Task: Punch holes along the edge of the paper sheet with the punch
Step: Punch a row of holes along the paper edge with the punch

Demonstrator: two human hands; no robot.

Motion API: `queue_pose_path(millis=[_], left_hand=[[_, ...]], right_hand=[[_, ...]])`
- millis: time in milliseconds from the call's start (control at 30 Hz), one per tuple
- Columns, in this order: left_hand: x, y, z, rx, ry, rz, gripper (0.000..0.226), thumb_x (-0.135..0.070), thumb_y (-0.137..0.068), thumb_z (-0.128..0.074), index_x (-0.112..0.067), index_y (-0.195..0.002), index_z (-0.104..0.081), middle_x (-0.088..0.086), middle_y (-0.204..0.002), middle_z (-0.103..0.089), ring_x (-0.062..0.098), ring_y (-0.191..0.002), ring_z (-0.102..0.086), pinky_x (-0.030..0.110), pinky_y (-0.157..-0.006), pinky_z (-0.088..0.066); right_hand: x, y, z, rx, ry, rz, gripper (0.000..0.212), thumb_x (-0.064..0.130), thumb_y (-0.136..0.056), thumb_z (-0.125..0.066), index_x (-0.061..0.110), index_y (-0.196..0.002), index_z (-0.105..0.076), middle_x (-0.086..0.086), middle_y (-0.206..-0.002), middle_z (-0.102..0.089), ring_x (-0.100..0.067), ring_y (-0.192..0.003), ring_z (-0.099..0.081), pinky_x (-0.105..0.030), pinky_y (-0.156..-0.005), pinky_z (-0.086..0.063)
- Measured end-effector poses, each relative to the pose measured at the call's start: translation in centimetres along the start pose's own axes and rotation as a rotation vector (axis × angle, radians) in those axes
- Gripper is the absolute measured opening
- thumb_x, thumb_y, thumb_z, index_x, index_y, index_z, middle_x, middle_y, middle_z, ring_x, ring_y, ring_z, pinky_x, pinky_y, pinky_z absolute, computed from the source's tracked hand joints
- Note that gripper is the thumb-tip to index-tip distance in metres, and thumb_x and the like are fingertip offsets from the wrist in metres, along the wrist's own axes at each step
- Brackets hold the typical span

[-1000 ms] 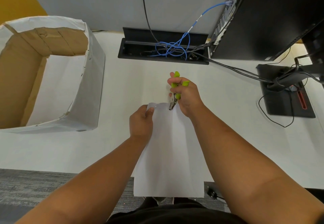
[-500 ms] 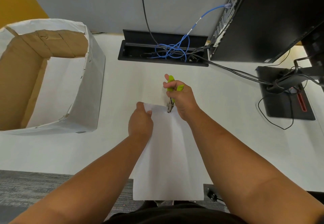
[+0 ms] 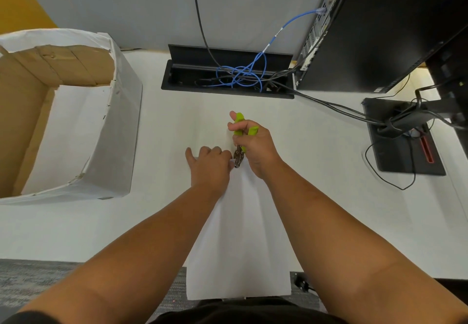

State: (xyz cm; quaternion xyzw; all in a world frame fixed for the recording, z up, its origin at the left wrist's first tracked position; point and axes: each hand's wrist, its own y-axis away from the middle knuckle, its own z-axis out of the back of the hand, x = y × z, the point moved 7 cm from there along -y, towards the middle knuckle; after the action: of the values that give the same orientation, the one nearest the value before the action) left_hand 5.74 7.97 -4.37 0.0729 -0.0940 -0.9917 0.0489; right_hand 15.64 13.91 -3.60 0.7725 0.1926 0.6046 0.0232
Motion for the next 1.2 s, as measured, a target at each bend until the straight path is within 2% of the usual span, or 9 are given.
queue_pose_path(millis=[67, 167, 300, 367, 567, 767, 1000, 1200], left_hand=[[0.0, -0.1, -0.1, -0.013, 0.039, 0.005, 0.028, -0.038, -0.101, -0.040, -0.026, -0.100, -0.066, -0.005, -0.097, -0.061, 0.024, -0.106, -0.053, 0.060, -0.110, -0.015], [0.0, -0.1, -0.3, -0.047, 0.057, -0.017, 0.026, -0.033, -0.101, -0.043, -0.027, -0.096, -0.068, -0.006, -0.090, -0.059, 0.022, -0.097, -0.054, 0.059, -0.111, -0.015], [0.0, 0.2, -0.7, -0.109, 0.053, -0.068, 0.024, -0.029, -0.099, -0.048, -0.026, -0.091, -0.070, -0.006, -0.086, -0.059, 0.022, -0.090, -0.056, 0.060, -0.110, -0.015], [0.1, 0.2, -0.7, -0.136, 0.052, -0.077, 0.024, -0.030, -0.098, -0.049, -0.025, -0.090, -0.070, -0.006, -0.086, -0.060, 0.023, -0.089, -0.056, 0.060, -0.109, -0.016], [0.8, -0.1, -0.7, -0.095, 0.075, 0.001, 0.026, -0.033, -0.100, -0.045, -0.026, -0.094, -0.069, -0.007, -0.092, -0.061, 0.021, -0.095, -0.056, 0.058, -0.110, -0.014], [1.4, -0.3, -0.8, -0.102, 0.094, 0.036, 0.025, -0.027, -0.098, -0.047, -0.027, -0.087, -0.069, -0.008, -0.087, -0.061, 0.020, -0.089, -0.055, 0.058, -0.109, -0.016], [1.3, -0.4, -0.8, -0.086, 0.141, 0.022, 0.023, -0.027, -0.099, -0.047, -0.028, -0.090, -0.069, -0.009, -0.091, -0.061, 0.020, -0.093, -0.054, 0.056, -0.110, -0.013], [1.6, -0.5, -0.8, -0.052, 0.201, 0.021, 0.026, -0.031, -0.099, -0.044, -0.028, -0.095, -0.069, -0.009, -0.097, -0.062, 0.021, -0.100, -0.053, 0.055, -0.111, -0.011]], right_hand=[[0.0, -0.1, 0.3, -0.020, -0.014, -0.026, 0.033, -0.018, -0.083, -0.051, 0.004, -0.101, -0.069, -0.001, -0.143, -0.055, -0.006, -0.123, -0.056, -0.033, -0.106, -0.041], [-0.2, -0.2, 0.6, -0.054, -0.074, -0.064, 0.034, -0.019, -0.083, -0.053, 0.002, -0.105, -0.068, -0.004, -0.140, -0.056, 0.004, -0.102, -0.065, -0.029, -0.102, -0.045], [-0.7, -0.5, 1.3, -0.123, -0.162, -0.093, 0.035, -0.020, -0.083, -0.054, 0.007, -0.098, -0.070, -0.004, -0.133, -0.060, -0.017, -0.112, -0.063, -0.033, -0.106, -0.046], [-0.8, -0.5, 1.6, -0.158, -0.177, -0.098, 0.035, -0.020, -0.083, -0.054, 0.008, -0.098, -0.070, -0.006, -0.135, -0.059, -0.022, -0.116, -0.062, -0.033, -0.106, -0.046], [0.3, -0.1, 0.6, -0.090, -0.134, -0.085, 0.043, -0.026, -0.079, -0.044, 0.006, -0.098, -0.067, -0.007, -0.138, -0.057, -0.023, -0.122, -0.060, -0.029, -0.100, -0.048], [1.2, -0.6, 1.3, -0.132, -0.051, -0.054, 0.041, -0.022, -0.079, -0.050, 0.010, -0.097, -0.070, -0.005, -0.139, -0.057, -0.021, -0.122, -0.060, -0.027, -0.089, -0.048], [0.8, -0.6, 2.6, -0.176, -0.033, -0.081, 0.024, -0.009, -0.084, -0.063, 0.013, -0.090, -0.071, 0.002, -0.124, -0.065, -0.022, -0.115, -0.064, -0.047, -0.089, -0.053], [1.5, -0.4, 3.5, -0.191, -0.014, -0.078, 0.018, -0.005, -0.091, -0.059, 0.011, -0.091, -0.067, -0.001, -0.124, -0.064, -0.023, -0.098, -0.068, -0.050, -0.090, -0.054]])
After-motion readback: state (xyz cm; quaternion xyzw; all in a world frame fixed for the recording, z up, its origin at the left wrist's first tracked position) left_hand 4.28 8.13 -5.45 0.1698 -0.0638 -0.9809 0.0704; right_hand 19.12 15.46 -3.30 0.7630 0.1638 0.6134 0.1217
